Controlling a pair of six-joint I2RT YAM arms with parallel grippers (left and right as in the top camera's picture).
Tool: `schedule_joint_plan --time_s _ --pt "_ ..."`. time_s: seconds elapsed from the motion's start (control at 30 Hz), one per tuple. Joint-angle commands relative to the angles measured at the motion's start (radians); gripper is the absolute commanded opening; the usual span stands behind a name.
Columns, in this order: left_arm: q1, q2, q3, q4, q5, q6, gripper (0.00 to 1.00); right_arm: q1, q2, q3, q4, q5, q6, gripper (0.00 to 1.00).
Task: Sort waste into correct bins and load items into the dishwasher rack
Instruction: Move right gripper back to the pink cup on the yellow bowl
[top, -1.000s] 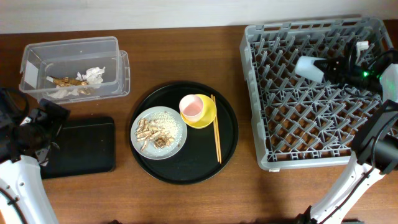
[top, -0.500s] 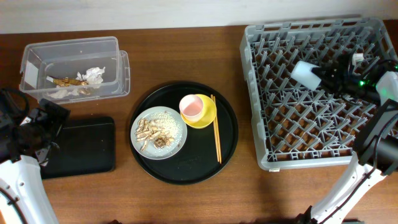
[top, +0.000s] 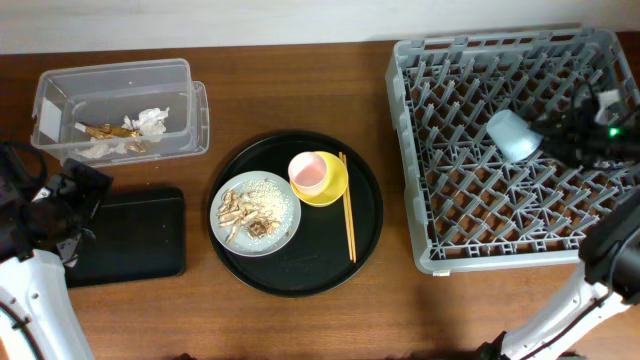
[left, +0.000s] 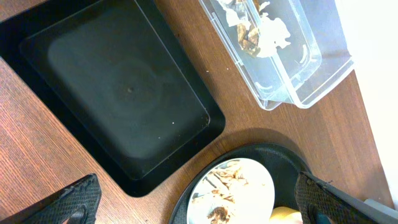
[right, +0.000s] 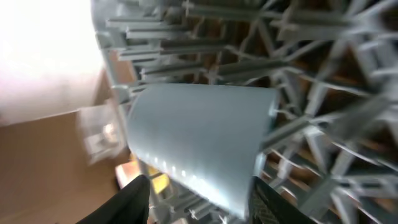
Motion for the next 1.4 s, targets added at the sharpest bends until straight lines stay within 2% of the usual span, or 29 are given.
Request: schedule_joint_plan --time_s 0.0,0.17,0.27,0.33,0.37,0.43,0.47,0.5,0.57,0.63,0.67,0.77,0.83,0.87,0.97,1.17,1.37 --pt "0.006 0.004 -0.003 -0.002 -0.007 -0.010 0.99 -0.003 -0.147 0.040 -0.010 0.219 0.092 0.52" --pt "0.006 0.004 -0.003 -0.002 -0.007 -0.010 0.99 0.013 -0.275 0.040 -0.015 0.316 0.117 0.52" --pt "0.006 0.004 -0.003 -0.002 -0.007 -0.010 0.99 0.057 -0.349 0.040 -0.031 0.308 0.109 0.52" --pt "0.006 0.004 -0.003 -0.002 -0.007 -0.010 0.99 0.115 -0.388 0.040 -0.058 0.229 0.080 0.52" --pt "0.006 0.004 -0.003 -0.002 -0.007 -0.010 0.99 0.159 -0.404 0.040 -0.071 0.133 0.009 0.56" --pt "0.006 0.004 -0.003 -0.002 -0.007 -0.010 0.99 0.240 -0.418 0.040 -0.079 -0.018 -0.092 0.81" --pt "0.006 0.004 -0.003 -0.002 -0.007 -0.010 0.99 0.283 -0.421 0.040 -0.079 -0.080 -0.117 0.98" --pt "0.006 0.004 -0.003 -0.002 -0.007 -0.010 0.99 0.369 -0.420 0.040 -0.078 -0.181 -0.123 0.98" --pt "0.006 0.004 -0.003 -0.002 -0.007 -0.010 0.99 0.465 -0.414 0.040 -0.041 -0.238 -0.123 0.99" --pt "0.006 0.004 -0.003 -0.002 -0.007 -0.010 0.99 0.577 -0.401 0.039 0.041 -0.201 -0.119 0.86" --pt "0.006 0.004 -0.003 -0.002 -0.007 -0.010 0.99 0.653 -0.391 0.039 0.089 -0.128 -0.087 0.85" --pt "0.006 0.004 -0.003 -0.002 -0.007 -0.010 0.99 0.833 -0.356 0.039 0.176 0.214 0.115 0.78" --pt "0.006 0.004 -0.003 -0.002 -0.007 -0.010 0.99 0.969 -0.321 0.039 0.215 0.547 0.266 0.75" --pt "0.006 0.004 -0.003 -0.002 -0.007 -0.010 0.99 1.093 -0.280 0.039 0.235 0.827 0.351 0.75" --pt "0.006 0.004 -0.003 -0.002 -0.007 -0.010 0.99 1.238 -0.208 0.039 0.255 1.068 0.434 0.74" --pt "0.006 0.004 -0.003 -0.002 -0.007 -0.010 0.99 1.378 -0.063 0.039 0.309 1.090 0.505 0.66" --pt "0.006 0.004 -0.003 -0.002 -0.007 -0.010 0.99 1.425 0.010 0.039 0.337 1.134 0.541 0.59"
